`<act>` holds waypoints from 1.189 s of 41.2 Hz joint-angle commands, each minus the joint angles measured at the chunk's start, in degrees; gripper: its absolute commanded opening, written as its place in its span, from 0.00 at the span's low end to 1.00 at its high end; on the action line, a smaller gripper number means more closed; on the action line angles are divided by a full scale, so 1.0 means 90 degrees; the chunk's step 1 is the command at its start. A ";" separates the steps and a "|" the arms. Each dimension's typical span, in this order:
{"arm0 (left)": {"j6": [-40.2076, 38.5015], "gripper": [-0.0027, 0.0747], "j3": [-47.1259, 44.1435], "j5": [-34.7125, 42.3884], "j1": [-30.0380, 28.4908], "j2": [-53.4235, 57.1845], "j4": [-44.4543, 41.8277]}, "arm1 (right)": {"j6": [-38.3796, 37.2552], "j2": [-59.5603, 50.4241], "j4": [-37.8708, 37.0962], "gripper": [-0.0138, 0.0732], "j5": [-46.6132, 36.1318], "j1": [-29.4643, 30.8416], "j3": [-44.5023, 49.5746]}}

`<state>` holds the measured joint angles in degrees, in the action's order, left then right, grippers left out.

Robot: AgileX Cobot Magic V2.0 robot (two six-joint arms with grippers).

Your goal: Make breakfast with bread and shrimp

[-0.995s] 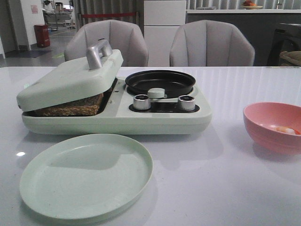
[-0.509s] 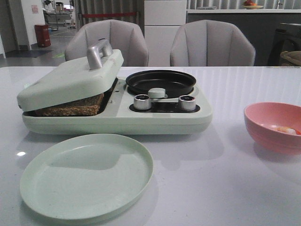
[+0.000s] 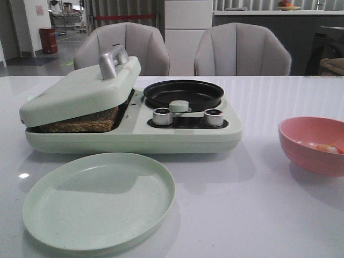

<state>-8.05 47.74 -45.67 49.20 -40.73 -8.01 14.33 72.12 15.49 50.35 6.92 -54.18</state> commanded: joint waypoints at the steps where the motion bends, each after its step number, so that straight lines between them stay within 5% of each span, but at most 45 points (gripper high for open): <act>1: -0.0054 0.16 0.0178 0.0500 0.0049 0.0020 -0.0009 | 0.0623 0.0337 0.0657 0.76 -0.0316 0.0419 -0.0336; 25: -0.0054 0.16 0.0178 0.0526 0.0049 0.0020 -0.0009 | 0.0708 0.2589 0.0932 0.74 -0.1442 0.0567 -0.1054; 49: -0.0054 0.16 0.0178 0.0526 0.0049 0.0020 -0.0009 | 0.0943 0.3021 0.0945 0.25 -0.1394 0.0562 -0.1183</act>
<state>-8.05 47.74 -45.37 49.20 -40.73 -8.01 22.04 101.80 22.93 38.87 11.80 -63.13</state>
